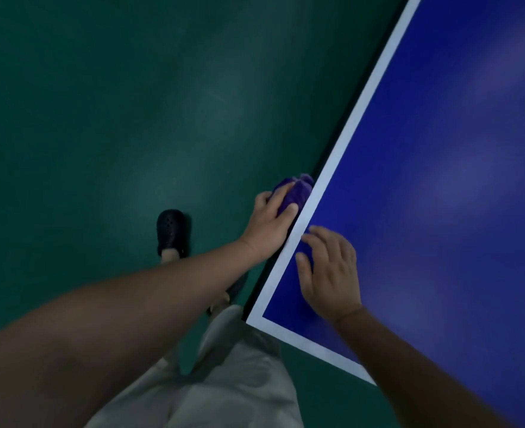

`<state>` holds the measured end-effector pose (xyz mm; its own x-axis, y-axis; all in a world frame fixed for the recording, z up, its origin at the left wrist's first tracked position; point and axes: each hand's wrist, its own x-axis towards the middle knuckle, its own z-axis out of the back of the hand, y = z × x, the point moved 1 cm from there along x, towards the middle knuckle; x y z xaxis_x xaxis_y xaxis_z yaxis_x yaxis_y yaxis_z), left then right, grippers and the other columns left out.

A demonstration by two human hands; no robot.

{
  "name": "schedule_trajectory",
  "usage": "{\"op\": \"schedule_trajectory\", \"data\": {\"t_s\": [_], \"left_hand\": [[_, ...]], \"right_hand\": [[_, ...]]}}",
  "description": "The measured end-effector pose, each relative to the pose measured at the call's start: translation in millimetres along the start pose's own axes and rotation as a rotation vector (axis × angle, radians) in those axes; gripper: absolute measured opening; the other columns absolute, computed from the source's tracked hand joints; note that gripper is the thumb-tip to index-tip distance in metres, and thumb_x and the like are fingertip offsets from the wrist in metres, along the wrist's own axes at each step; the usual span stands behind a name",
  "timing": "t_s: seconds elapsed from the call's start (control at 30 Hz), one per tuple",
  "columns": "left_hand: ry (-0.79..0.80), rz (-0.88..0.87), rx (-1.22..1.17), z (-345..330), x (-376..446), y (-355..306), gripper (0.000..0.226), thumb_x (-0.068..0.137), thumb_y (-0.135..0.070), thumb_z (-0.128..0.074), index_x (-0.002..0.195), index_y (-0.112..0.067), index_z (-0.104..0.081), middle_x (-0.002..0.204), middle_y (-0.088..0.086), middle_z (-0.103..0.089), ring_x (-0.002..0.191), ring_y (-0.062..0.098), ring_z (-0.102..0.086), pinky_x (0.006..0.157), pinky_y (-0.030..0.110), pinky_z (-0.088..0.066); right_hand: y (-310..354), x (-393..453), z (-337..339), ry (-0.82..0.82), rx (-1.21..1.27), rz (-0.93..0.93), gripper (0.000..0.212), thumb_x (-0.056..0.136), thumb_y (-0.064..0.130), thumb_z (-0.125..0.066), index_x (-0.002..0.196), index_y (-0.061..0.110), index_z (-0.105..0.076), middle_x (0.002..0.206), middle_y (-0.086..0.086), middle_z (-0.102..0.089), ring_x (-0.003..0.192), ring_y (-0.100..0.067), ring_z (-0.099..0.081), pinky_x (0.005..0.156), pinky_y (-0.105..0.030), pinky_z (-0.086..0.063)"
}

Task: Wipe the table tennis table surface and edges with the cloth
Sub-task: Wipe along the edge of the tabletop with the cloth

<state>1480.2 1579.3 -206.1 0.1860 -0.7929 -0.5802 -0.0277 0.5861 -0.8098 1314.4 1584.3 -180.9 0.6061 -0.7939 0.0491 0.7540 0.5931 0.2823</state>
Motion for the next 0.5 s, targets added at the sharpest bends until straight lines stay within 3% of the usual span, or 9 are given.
{"op": "schedule_trajectory", "data": {"t_s": [0.13, 0.27, 0.43, 0.5], "left_hand": [[0.106, -0.02, -0.06, 10, 3, -1, 0.051, 0.101, -0.045, -0.046, 0.148, -0.057, -0.031, 0.154, -0.009, -0.042, 0.133, 0.01, -0.045, 0.116, 0.041, -0.036], [0.135, 0.033, -0.195, 9, -22, 22, 0.048, 0.089, -0.063, -0.049, 0.13, -0.079, -0.03, 0.155, -0.01, -0.039, 0.138, 0.012, -0.044, 0.116, 0.05, -0.035], [0.176, 0.087, -0.229, 4, -7, 15, 0.058, 0.087, -0.063, -0.048, 0.138, -0.074, -0.024, 0.156, -0.007, -0.038, 0.137, 0.019, -0.046, 0.114, 0.053, -0.037], [0.191, 0.075, -0.255, 0, 18, -6, 0.063, 0.09, -0.054, -0.048, 0.148, -0.062, -0.024, 0.155, -0.007, -0.039, 0.136, 0.016, -0.046, 0.114, 0.05, -0.038]], "right_hand": [[-30, 70, 12, -0.059, -0.057, -0.109, 0.044, 0.1, 0.035, -0.048, 0.13, 0.004, -0.058, 0.144, -0.019, -0.048, 0.134, -0.039, -0.043, 0.114, -0.054, -0.032], [-69, 141, 16, 0.048, -0.148, -0.184, 0.058, 0.101, 0.047, -0.036, 0.146, 0.01, -0.046, 0.161, -0.015, -0.027, 0.151, -0.036, -0.017, 0.124, -0.053, -0.01], [-90, 178, 9, 0.055, -0.119, -0.332, 0.062, 0.103, 0.054, -0.025, 0.156, 0.023, -0.032, 0.166, -0.006, -0.017, 0.154, -0.028, -0.007, 0.125, -0.051, -0.006], [-91, 175, 9, 0.044, -0.135, -0.335, 0.061, 0.103, 0.054, -0.026, 0.156, 0.024, -0.032, 0.166, -0.005, -0.018, 0.154, -0.028, -0.009, 0.125, -0.05, -0.007]]}}
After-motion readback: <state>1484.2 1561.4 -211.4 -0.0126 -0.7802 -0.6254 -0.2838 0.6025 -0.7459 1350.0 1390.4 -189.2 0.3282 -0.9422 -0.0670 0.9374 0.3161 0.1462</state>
